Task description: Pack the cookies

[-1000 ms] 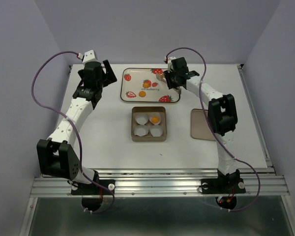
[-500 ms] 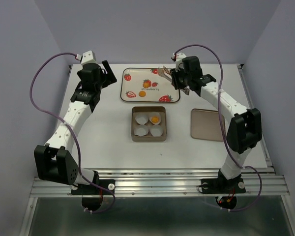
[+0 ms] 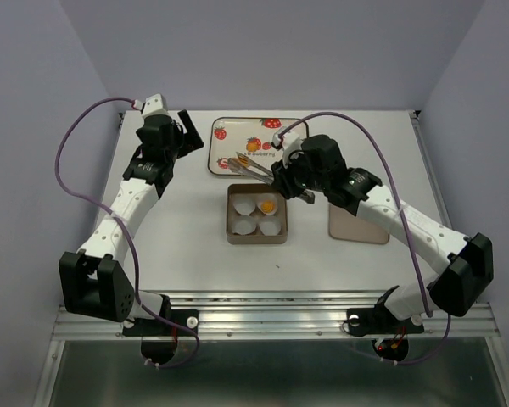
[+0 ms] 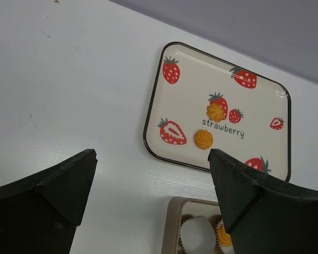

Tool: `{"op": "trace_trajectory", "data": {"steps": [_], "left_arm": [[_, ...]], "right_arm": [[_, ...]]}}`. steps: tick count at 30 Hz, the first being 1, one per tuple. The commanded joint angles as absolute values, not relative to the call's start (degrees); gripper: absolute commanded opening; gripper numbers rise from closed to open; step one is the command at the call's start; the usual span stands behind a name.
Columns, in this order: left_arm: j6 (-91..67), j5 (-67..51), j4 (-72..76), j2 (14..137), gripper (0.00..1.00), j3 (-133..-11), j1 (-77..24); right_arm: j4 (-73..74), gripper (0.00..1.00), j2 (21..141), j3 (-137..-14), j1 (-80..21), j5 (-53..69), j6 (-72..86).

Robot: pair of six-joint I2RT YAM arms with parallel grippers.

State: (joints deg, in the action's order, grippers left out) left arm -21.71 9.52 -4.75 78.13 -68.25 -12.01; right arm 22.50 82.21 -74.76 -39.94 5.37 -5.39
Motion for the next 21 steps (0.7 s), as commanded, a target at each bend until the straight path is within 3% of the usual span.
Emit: {"op": "trace_trajectory", "data": {"steps": [1,21], "left_arm": [[-22.1,8.9,-1.9,75.4,0.99,-67.7,-12.2],[-21.7,9.4,-2.1,74.6,0.99,-67.4,-13.0]], "right_arm": [[22.3,0.36,79.4,-72.1,-41.2,6.5,-4.1],[27.0,0.36,86.0,-71.3,-44.8,2.8,-2.2]]}}
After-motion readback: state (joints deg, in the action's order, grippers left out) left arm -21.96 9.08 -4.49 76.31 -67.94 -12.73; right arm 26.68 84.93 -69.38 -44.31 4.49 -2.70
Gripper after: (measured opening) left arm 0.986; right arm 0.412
